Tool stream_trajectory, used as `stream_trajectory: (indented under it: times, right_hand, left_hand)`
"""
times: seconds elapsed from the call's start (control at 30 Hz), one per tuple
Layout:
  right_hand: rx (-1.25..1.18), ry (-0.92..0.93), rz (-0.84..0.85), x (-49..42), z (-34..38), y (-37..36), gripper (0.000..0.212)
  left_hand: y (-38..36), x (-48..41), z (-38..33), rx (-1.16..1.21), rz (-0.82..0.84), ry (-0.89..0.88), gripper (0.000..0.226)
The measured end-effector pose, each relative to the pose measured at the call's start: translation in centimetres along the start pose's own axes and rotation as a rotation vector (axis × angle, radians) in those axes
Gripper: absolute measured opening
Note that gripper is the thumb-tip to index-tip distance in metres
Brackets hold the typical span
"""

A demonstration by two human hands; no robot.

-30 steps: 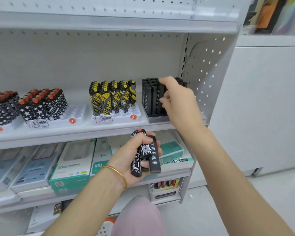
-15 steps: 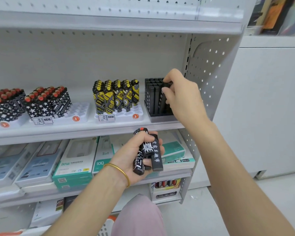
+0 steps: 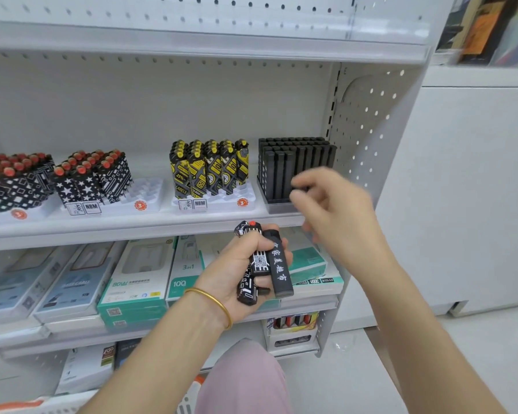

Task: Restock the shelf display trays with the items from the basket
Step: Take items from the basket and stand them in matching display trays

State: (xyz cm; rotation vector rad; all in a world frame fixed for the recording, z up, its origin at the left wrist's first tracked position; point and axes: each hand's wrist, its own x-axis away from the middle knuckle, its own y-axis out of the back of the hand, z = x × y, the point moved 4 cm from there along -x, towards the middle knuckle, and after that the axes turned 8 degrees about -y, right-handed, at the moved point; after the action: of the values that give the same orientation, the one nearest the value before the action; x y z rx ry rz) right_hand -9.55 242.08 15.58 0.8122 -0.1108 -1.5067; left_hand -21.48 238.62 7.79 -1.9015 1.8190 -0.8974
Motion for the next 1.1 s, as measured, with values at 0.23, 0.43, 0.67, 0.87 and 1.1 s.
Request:
stream_trajectory:
  times: [0.23, 0.43, 0.67, 0.87, 1.1]
  right_hand:
    - [-0.009, -0.112, 0.448, 2.8, -1.7, -1.6, 0.053]
    - [0.11, -0.074, 0.524, 1.6, -1.5, -0.2, 0.057]
    - [-0.252, -0.049, 0.494, -0.5, -0.8, 2.5, 0.056]
    - [-0.198, 0.046, 0.037, -4.4, -1.1, 1.5, 0.045]
    - [-0.05, 0.101, -0.127, -4.7, -1.4, -0.8, 0.039]
  left_hand:
    - [-0.8, 0.0, 0.0, -0.108, -0.055, -0.092, 0.02]
    - [-1.1, 0.2, -0.7, -0.214, -0.086, -0.165, 0.017]
    - [-1.4, 0.2, -2.3, -0.267, -0.015, -0.192, 0.018]
    - [-1.1, 0.6, -1.6, -0.248, 0.064, -0.076, 0.027]
    - [-0.9, 0.8, -1.3, -0.222, 0.126, -0.028, 0.037]
